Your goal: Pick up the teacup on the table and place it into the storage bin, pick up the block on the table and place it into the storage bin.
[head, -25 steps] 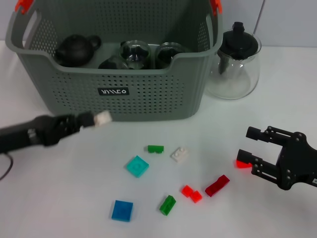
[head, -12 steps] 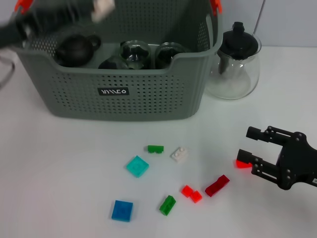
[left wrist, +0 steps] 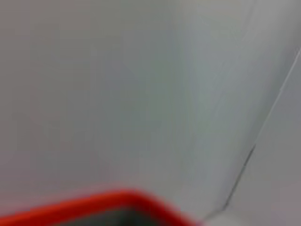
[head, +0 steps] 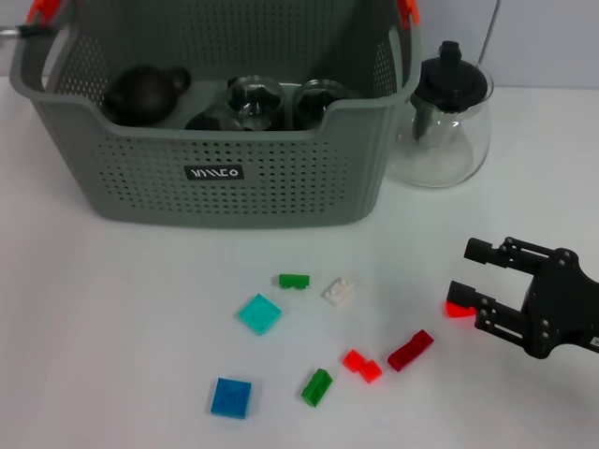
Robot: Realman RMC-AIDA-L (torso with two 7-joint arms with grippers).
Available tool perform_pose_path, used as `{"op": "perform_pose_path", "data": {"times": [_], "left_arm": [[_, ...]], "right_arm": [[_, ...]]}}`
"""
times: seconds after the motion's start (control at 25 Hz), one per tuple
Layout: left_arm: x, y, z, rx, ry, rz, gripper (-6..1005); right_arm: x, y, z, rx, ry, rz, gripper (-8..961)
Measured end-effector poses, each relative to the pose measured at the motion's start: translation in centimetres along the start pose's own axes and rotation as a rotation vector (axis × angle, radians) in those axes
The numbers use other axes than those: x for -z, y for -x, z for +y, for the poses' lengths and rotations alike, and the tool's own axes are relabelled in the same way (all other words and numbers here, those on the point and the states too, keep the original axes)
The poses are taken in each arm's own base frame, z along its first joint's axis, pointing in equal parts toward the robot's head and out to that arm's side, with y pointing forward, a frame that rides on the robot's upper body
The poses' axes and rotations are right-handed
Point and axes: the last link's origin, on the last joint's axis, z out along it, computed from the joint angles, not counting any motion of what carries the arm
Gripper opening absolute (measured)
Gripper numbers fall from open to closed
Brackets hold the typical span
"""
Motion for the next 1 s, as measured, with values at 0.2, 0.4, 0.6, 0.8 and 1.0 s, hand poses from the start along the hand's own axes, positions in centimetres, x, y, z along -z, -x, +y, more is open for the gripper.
{"op": "perform_pose_path", "data": {"times": [0.2, 0.4, 0.6, 0.8, 1.0], "left_arm": [[-3.3, 1.3, -0.2, -0.145, -0.166, -0.205, 115], [-5.7, 3.0, 0.0, -0.276, -0.289, -0.361, 115], [-6.7, 3.6, 0.5, -0.340, -0.337, -0.448, 118], [-6.7, 3.2, 0.9, -0.321, -0.345, -0.429, 122], [-6.3, 2.9, 1.2, -0.295, -0.337, -0.410, 188]], "right_arm": [[0.0, 0.0, 0.0, -0.002, 0.000, -0.002, 593], [-0.1, -0.1, 0.1, -0.009, 0.002, -0.004, 594], [-0.1, -0.1, 0.1, -0.010, 0.001, -0.006, 594], [0.0, -0.1, 0.1, -0.009, 0.000, -0.006, 594], [0.0, -0.1, 0.1, -0.009, -0.002, -0.004, 594]]}}
